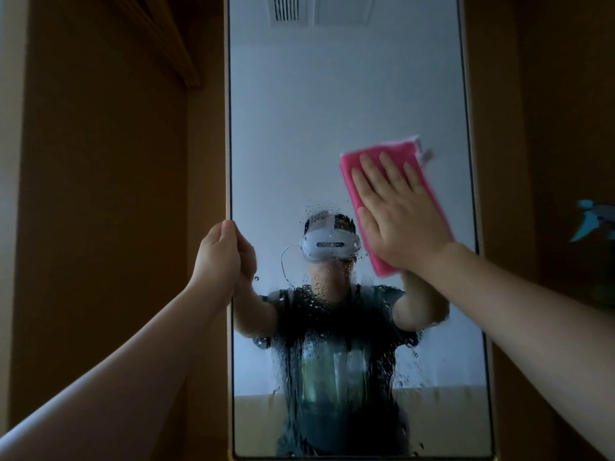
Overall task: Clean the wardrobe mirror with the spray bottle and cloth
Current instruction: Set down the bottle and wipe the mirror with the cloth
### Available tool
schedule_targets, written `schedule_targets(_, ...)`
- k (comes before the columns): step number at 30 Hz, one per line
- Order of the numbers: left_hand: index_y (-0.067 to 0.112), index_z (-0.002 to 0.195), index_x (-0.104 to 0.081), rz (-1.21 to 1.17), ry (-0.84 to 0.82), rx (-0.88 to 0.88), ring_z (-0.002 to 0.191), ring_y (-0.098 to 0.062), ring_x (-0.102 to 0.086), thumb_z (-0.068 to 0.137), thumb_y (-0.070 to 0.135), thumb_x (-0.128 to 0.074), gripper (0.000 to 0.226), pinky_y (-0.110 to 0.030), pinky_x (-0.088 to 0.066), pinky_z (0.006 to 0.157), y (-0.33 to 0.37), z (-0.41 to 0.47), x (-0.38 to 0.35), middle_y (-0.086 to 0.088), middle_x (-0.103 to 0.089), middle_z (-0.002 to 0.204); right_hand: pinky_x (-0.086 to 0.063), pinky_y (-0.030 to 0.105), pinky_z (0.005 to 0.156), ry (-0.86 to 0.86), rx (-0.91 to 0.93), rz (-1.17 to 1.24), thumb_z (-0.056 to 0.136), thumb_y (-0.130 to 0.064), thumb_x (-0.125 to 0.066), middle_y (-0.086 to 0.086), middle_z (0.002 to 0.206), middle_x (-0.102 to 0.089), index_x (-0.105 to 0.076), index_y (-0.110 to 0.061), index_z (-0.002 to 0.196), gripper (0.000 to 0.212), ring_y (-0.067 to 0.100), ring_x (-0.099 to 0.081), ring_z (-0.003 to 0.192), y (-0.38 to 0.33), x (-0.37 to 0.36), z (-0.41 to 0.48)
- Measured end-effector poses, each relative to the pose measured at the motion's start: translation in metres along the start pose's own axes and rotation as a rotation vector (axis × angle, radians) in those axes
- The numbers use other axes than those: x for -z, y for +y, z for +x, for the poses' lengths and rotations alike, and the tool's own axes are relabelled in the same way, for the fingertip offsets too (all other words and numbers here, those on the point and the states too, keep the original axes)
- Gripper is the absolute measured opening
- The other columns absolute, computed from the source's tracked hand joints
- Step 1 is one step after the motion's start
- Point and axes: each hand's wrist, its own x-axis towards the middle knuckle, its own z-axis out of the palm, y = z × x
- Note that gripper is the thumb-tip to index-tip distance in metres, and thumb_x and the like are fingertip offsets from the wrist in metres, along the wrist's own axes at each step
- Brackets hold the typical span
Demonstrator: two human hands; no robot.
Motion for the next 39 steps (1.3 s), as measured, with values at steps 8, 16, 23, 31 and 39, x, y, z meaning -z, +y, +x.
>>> schedule_targets(8,0.025,0.064,-0.036,0.034,0.034,-0.001,0.031,0.000,-0.049,0.100,0.030,-0.032,0.037,-0.008,-0.026,0.024,0.004,-0.002,0.001,0.015,-0.050,0.035,-0.003,0.054,0.120,0.042,0.184,0.032,0.103,-0.036,-0.020,0.016,0.161,-0.011,-0.015,-0.008,0.154,0.058,0.034,-0.003,0.149,-0.050,-0.028,-0.075)
schedule_targets(16,0.024,0.065,-0.036,-0.002,0.013,-0.001,0.031,0.002,-0.049,0.101,0.029,-0.030,0.037,-0.008,-0.026,0.024,0.003,-0.004,0.001,0.016,-0.051,0.036,-0.012,0.056,0.119,-0.029,0.261,0.041,0.100,-0.039,-0.031,0.011,0.160,-0.019,-0.025,-0.012,0.152,0.059,0.033,-0.008,0.149,-0.054,-0.028,-0.082)
schedule_targets(23,0.023,0.064,-0.037,-0.105,-0.017,0.030,0.024,-0.004,-0.041,0.100,0.031,-0.033,0.037,-0.007,-0.027,0.026,-0.001,0.001,0.002,0.006,-0.049,0.034,-0.016,0.053,0.118,-0.021,0.186,0.017,0.097,-0.038,-0.031,0.008,0.156,-0.030,-0.036,-0.015,0.149,0.057,0.032,-0.026,0.145,-0.045,-0.004,-0.025)
schedule_targets(31,0.021,0.064,-0.036,-0.112,-0.029,0.038,0.024,-0.004,-0.042,0.100,0.031,-0.032,0.038,-0.008,-0.028,0.026,0.000,0.002,0.002,0.005,-0.051,0.036,-0.007,0.050,0.119,-0.027,0.057,0.010,0.093,-0.038,-0.021,0.008,0.159,-0.024,-0.027,-0.014,0.152,0.063,0.031,-0.020,0.147,-0.029,0.019,0.071)
schedule_targets(39,0.021,0.064,-0.037,-0.071,-0.027,0.047,0.025,-0.004,-0.043,0.100,0.031,-0.032,0.038,-0.008,-0.028,0.026,0.002,-0.001,0.004,0.006,-0.051,0.036,-0.006,0.052,0.119,0.013,-0.025,0.015,0.099,-0.034,-0.025,0.008,0.162,-0.015,-0.019,-0.013,0.154,0.059,0.032,-0.013,0.148,-0.020,0.022,0.116)
